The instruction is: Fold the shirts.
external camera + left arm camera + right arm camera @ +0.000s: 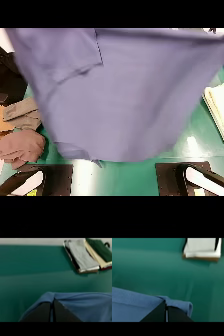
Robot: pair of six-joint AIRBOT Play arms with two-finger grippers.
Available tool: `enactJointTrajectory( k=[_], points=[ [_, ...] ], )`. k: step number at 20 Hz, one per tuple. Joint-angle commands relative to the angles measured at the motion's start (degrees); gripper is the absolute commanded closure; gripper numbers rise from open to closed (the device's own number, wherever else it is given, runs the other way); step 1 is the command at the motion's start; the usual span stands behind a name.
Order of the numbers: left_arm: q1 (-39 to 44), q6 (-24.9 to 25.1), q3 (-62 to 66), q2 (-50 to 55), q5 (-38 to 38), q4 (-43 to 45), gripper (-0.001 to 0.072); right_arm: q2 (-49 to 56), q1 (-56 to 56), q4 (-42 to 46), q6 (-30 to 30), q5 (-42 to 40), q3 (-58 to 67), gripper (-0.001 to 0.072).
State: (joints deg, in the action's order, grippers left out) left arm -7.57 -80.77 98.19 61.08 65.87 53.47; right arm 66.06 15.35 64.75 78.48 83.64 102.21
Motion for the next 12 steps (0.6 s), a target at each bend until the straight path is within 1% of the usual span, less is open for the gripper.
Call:
enactJointTrajectory(
  k=[1,3,5,8,10,12],
  points=[
    [3.1,0.5,-6.7,13.5,1.4,1.4,0.0685,11.0,-7.5,10.4,0.2,-0.1,-7.6,0.0695],
    [4.8,0.4,-6.8,22.3,-0.2,2.8,0.0685,18.6,-9.0,10.3,1.5,-2.1,-7.6,0.0695],
    [4.8,0.7,-6.8,28.6,-4.0,2.7,0.0685,25.1,-9.2,10.0,2.6,-4.0,-4.6,0.0695],
    [4.5,1.6,-6.8,31.7,-8.5,3.0,0.0685,31.1,-9.2,8.6,3.0,-6.1,2.7,0.0695],
    [4.5,3.2,-6.2,31.6,-7.6,3.3,0.0684,32.5,-9.1,8.1,2.9,-4.9,6.6,0.0695],
    [4.5,4.4,-6.1,31.4,-3.7,5.5,0.0684,31.8,-9.1,9.0,1.6,-2.4,6.4,0.0695]
  ],
)
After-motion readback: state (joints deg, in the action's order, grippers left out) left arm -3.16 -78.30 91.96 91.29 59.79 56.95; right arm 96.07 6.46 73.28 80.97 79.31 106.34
